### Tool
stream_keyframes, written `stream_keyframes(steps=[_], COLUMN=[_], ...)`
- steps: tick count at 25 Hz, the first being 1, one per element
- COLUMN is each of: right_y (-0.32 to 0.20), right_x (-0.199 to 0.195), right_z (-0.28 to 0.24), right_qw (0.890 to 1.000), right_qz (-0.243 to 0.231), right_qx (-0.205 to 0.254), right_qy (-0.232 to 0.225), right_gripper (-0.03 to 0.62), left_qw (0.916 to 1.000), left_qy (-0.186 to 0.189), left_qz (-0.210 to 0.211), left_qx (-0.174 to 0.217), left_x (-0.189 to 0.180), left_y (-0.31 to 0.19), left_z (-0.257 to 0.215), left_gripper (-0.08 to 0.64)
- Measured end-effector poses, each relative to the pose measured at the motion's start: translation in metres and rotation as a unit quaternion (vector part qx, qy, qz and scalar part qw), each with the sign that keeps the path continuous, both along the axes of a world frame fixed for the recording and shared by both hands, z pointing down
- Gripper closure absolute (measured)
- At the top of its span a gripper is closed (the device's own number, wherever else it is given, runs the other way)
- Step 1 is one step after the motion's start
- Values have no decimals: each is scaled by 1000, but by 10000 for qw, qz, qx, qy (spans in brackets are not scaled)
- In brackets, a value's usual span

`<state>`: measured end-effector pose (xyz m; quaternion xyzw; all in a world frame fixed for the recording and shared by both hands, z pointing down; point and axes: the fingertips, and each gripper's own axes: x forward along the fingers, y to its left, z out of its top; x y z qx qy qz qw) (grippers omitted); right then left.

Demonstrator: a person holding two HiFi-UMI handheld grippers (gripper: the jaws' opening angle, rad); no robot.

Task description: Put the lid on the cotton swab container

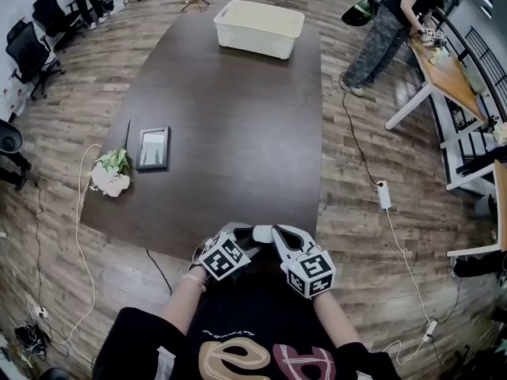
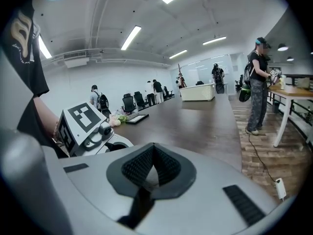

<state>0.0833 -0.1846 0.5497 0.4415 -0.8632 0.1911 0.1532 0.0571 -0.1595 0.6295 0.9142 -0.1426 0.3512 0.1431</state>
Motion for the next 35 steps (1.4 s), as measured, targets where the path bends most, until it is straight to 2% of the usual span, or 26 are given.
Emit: stream_keyframes(steps=[6, 8, 10, 12, 13, 21, 28, 35], right_y=[0, -1, -1, -1, -1, -1, 0, -1], right_x=[1, 3, 5, 5, 5, 6, 7, 4], right_z=[0, 1, 2, 2, 2, 0, 0, -1], right_qw=[10000, 9999, 9999, 9999, 9998, 9996, 9995, 9996], right_qz=[88, 94, 113, 159, 180, 269, 289, 258], right_qx=[-22, -29, -44, -35, -21, 74, 100, 126], right_qy=[-37, -35, -45, -50, -49, -21, -41, -20], right_gripper=[584, 586, 584, 584, 584, 584, 584, 584], left_qw=[9991, 9982, 9971, 9958, 9950, 9853, 9887, 9877], left_qy=[170, 313, 466, 622, 692, 1195, 915, 1093], left_qz=[-391, -519, -603, -658, -675, -784, -831, -917], left_qx=[28, -42, -11, 152, 251, 931, 843, 643], left_x=[-14, -18, -22, -24, -25, -10, 6, 3], left_y=[4, 7, 10, 11, 11, 5, -1, -5], left_z=[-11, -17, -26, -38, -45, -96, -83, -83], left_gripper=[365, 384, 432, 510, 526, 552, 552, 554])
